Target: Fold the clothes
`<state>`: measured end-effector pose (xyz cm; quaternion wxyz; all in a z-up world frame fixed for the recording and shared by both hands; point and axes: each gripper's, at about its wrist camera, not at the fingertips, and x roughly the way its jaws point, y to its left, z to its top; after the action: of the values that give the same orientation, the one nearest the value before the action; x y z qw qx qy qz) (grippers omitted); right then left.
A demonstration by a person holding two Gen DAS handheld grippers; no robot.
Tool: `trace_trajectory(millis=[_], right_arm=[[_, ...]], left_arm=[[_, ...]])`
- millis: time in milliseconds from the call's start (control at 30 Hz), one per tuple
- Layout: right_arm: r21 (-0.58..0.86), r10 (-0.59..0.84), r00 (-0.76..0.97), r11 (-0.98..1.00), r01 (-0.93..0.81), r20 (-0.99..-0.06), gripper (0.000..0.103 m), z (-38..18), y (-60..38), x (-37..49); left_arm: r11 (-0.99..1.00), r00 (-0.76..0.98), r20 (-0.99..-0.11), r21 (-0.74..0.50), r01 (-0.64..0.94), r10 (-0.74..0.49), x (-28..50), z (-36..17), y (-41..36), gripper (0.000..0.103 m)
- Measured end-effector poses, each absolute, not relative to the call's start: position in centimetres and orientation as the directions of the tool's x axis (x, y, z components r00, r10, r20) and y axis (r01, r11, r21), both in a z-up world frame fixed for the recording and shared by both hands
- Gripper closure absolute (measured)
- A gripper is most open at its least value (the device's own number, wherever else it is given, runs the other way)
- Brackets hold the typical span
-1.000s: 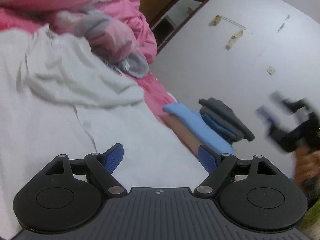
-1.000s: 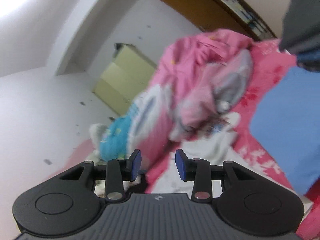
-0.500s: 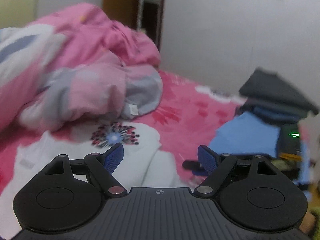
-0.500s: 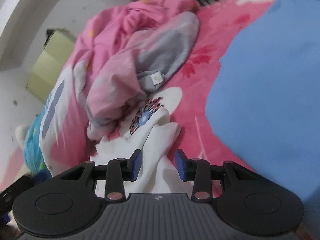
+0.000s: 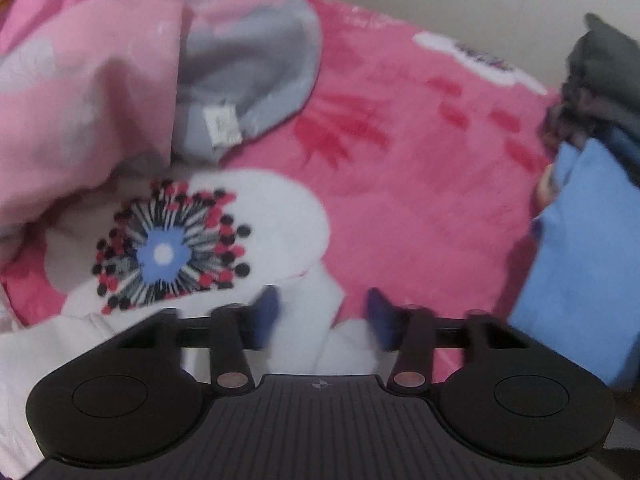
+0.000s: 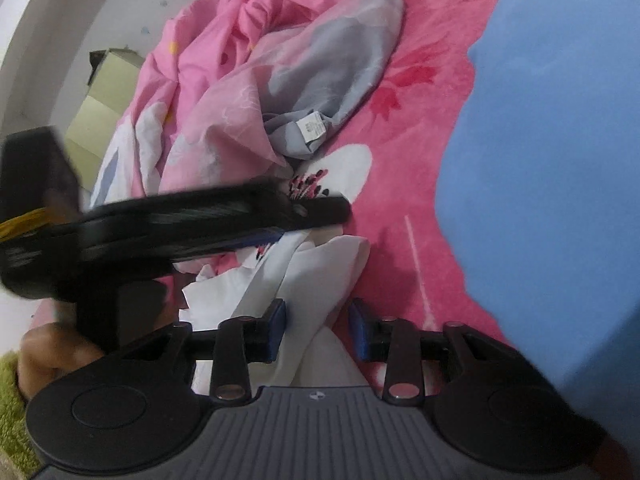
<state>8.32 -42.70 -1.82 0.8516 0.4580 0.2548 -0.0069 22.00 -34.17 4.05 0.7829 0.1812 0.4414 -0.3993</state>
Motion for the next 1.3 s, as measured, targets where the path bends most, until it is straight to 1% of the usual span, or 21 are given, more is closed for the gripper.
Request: trace_trajectory(millis=[33,67,100,133,233,333,433,533,567,633,700,733,767,833,867,933,967,1000,1100,1300], right_arm=[[0.783,0.226,0.872,0.574,0.24,-0.434,0.085,-1.9,-42.7,8.3],[0.791,0.232,0.875,0.566,0.234,-0.425,0.092,-2.0,-42.7,8.2],[0.799,0.238,0.877,0.557,0.228,-0.416,0.093,-2.2,-42.8,8.1],[0.805,0.242,0.88,0.55,0.222,-0.408,0.095,-2.2,-42.8,8.0],[0.818,0.246,0.89,0.539,0.203,-0.383,0.098,-2.0,-42.8,7.6],[0.83,0.255,0.897,0.527,0.185,-0.362,0.099,-1.8,-42.6,7.2],[0.842,0.275,0.896,0.512,0.17,-0.348,0.1,-1.8,-42.4,7.0],[0.845,0.283,0.891,0.504,0.177,-0.355,0.1,-2.0,-42.4,7.0],[0.846,0.285,0.889,0.501,0.181,-0.358,0.1,-2.1,-42.4,7.0],[0.848,0.289,0.885,0.495,0.187,-0.364,0.1,-2.3,-42.4,7.1],[0.85,0.294,0.881,0.489,0.194,-0.37,0.1,-2.5,-42.4,7.1],[0.851,0.296,0.879,0.486,0.198,-0.373,0.099,-2.6,-42.4,7.1],[0.852,0.298,0.877,0.483,0.201,-0.376,0.098,-2.6,-42.4,7.2],[0.854,0.303,0.873,0.477,0.208,-0.382,0.098,-2.8,-42.4,7.2],[0.855,0.305,0.871,0.474,0.211,-0.385,0.097,-2.9,-42.4,7.2],[0.856,0.309,0.867,0.468,0.218,-0.391,0.096,-3.1,-42.4,7.3],[0.856,0.31,0.866,0.468,0.221,-0.392,0.096,-3.1,-42.4,7.3],[0.855,0.31,0.865,0.469,0.221,-0.394,0.096,-3.2,-42.4,7.3],[0.853,0.308,0.864,0.472,0.224,-0.397,0.096,-3.2,-42.4,7.3],[0.849,0.306,0.863,0.477,0.227,-0.402,0.096,-3.2,-42.4,7.4]], left_arm=[[0.626,0.287,-0.845,-0.071,0.776,-0.452,22.3,3.7,-34.2,0.09],[0.642,0.282,-0.845,-0.09,0.762,-0.454,22.7,3.6,-34.0,0.095],[0.661,0.278,-0.835,-0.131,0.739,-0.475,23.1,3.8,-33.3,0.099],[0.678,0.274,-0.824,-0.171,0.715,-0.497,23.5,4.1,-32.7,0.1],[0.706,0.279,-0.759,-0.314,0.635,-0.588,24.5,5.4,-29.7,0.102],[0.707,0.301,-0.679,-0.458,0.539,-0.67,25.6,6.5,-26.2,0.102],[0.686,0.332,-0.609,-0.561,0.463,-0.721,26.1,6.7,-23.1,0.102],[0.647,0.35,-0.545,-0.658,0.385,-0.762,26.6,6.2,-20.6,0.102],[0.639,0.356,-0.533,-0.681,0.359,-0.768,26.8,5.9,-20.0,0.102],[0.634,0.343,-0.539,-0.71,0.306,-0.769,27.3,5.3,-19.2,0.1],[0.648,0.33,-0.564,-0.711,0.274,-0.757,27.6,5.0,-18.6,0.091],[0.666,0.336,-0.579,-0.695,0.273,-0.742,27.5,5.2,-18.2,0.077],[0.682,0.352,-0.589,-0.676,0.279,-0.727,27.2,5.7,-17.7,0.068],[0.696,0.398,-0.575,-0.644,0.318,-0.715,26.1,7.2,-15.8,0.067],[0.699,0.417,-0.565,-0.632,0.336,-0.712,25.4,8.1,-14.6,0.064],[0.715,0.454,-0.557,-0.602,0.357,-0.695,23.8,9.4,-12.2,0.054],[0.731,0.476,-0.56,-0.577,0.363,-0.678,22.7,10.1,-10.9,0.045],[0.754,0.497,-0.57,-0.547,0.365,-0.654,21.7,10.6,-9.7,0.04],[0.818,0.539,-0.616,-0.462,0.343,-0.574,18.5,10.7,-6.4,0.034],[0.887,0.513,-0.724,-0.367,0.281,-0.462,14.1,6.5,-2.6,0.034]])
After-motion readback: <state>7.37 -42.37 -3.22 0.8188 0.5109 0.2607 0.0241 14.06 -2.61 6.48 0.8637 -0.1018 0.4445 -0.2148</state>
